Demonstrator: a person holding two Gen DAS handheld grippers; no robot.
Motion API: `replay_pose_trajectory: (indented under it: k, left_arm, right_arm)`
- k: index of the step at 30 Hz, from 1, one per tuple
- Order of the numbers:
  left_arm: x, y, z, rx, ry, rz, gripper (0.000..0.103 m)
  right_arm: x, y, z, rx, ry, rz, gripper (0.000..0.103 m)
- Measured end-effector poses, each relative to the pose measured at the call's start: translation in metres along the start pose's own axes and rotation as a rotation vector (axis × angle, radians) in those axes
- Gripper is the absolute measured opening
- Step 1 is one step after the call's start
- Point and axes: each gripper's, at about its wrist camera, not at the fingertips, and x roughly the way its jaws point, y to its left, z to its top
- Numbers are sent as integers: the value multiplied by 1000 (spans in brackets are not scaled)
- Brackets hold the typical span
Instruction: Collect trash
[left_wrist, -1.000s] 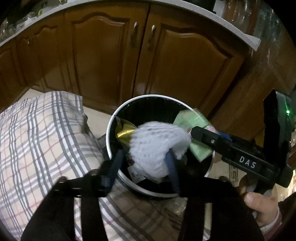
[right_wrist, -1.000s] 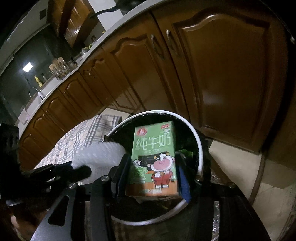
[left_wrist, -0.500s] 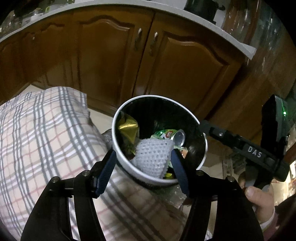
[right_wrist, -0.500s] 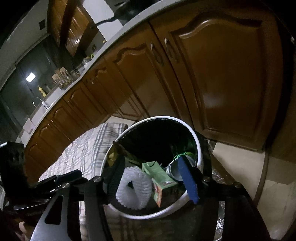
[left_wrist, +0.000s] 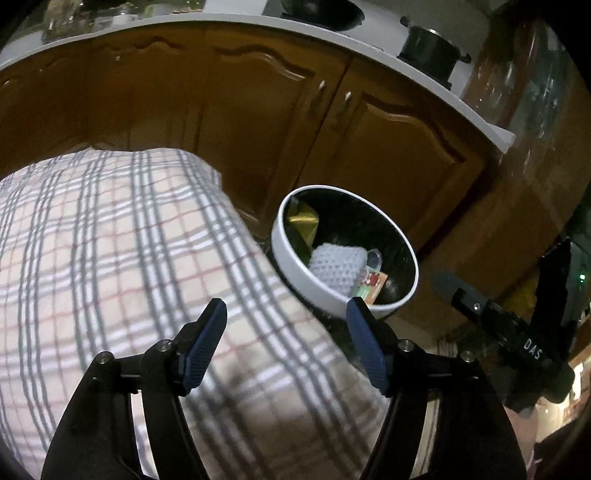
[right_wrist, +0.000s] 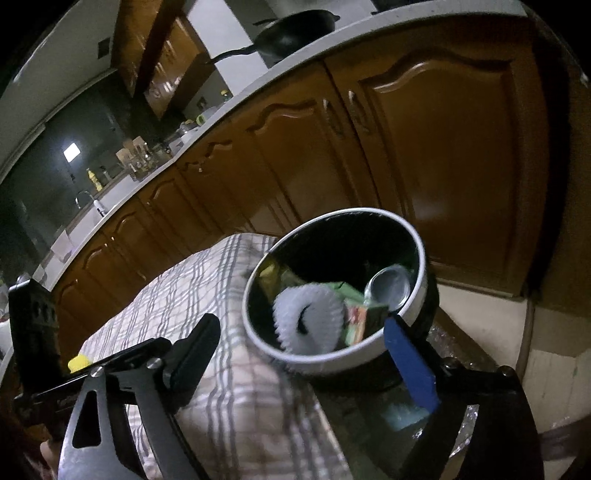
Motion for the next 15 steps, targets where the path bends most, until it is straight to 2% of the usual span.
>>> replay_pose_trajectory:
  k: [3,15]
  left_arm:
    - [-15,5,-11,-3,-38,21,77]
    - [-82,21,-42,29,-234,132,93]
  right_arm:
    - [-7,15,-9,-38,-21,-14,96]
    - [-48,55,-36,-154,-211,-70,102]
